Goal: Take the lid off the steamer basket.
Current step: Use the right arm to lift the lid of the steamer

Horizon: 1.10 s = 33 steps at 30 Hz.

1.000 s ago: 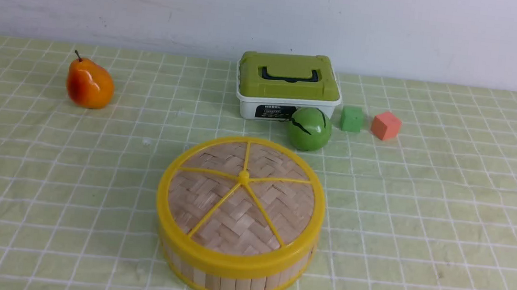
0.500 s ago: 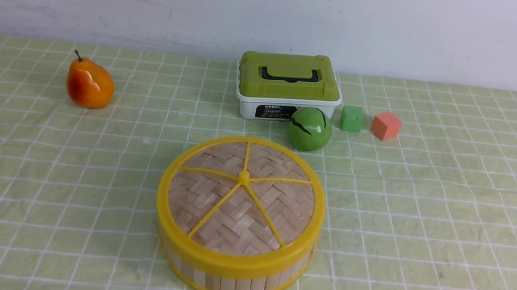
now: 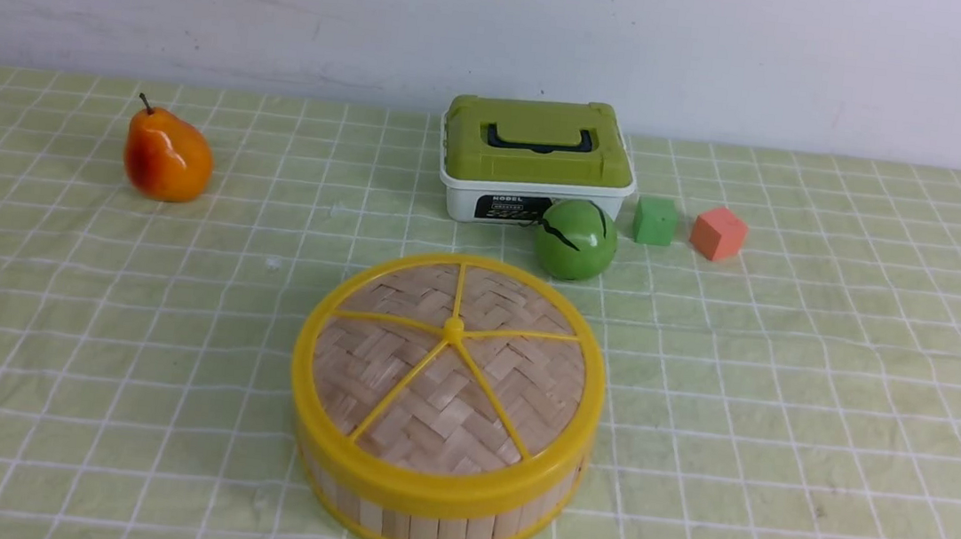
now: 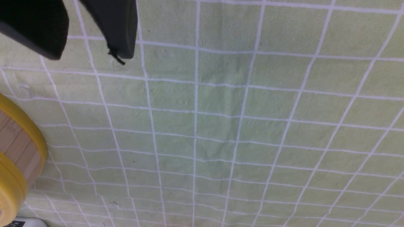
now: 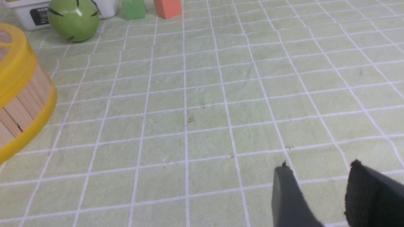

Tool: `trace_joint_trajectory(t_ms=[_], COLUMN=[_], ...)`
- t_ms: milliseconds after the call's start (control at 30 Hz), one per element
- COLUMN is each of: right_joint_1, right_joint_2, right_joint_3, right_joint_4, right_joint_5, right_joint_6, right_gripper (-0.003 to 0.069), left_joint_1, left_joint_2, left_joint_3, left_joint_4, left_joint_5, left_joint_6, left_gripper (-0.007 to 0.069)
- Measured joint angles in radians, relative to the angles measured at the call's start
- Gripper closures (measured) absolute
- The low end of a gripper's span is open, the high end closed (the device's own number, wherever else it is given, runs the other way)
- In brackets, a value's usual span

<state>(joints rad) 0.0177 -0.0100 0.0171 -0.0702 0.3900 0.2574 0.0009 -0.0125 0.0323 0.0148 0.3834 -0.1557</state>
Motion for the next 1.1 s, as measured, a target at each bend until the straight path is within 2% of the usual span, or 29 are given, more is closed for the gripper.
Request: trace_joint_trajectory(t_ms=[1100], right_joint_1=[0.0], right_joint_2=[0.0], right_joint_3=[0.0], right_joint_4=[-0.016], right_joint_5=[0.0], right_joint_6=[0.0], right_gripper=[0.0418], left_joint_1=[0.0], left_joint_2=[0.0], left_joint_3=[0.0], left_joint_4=[0.0], left_joint_5=[0.0], left_joint_6=[0.0], left_gripper=[0.0386])
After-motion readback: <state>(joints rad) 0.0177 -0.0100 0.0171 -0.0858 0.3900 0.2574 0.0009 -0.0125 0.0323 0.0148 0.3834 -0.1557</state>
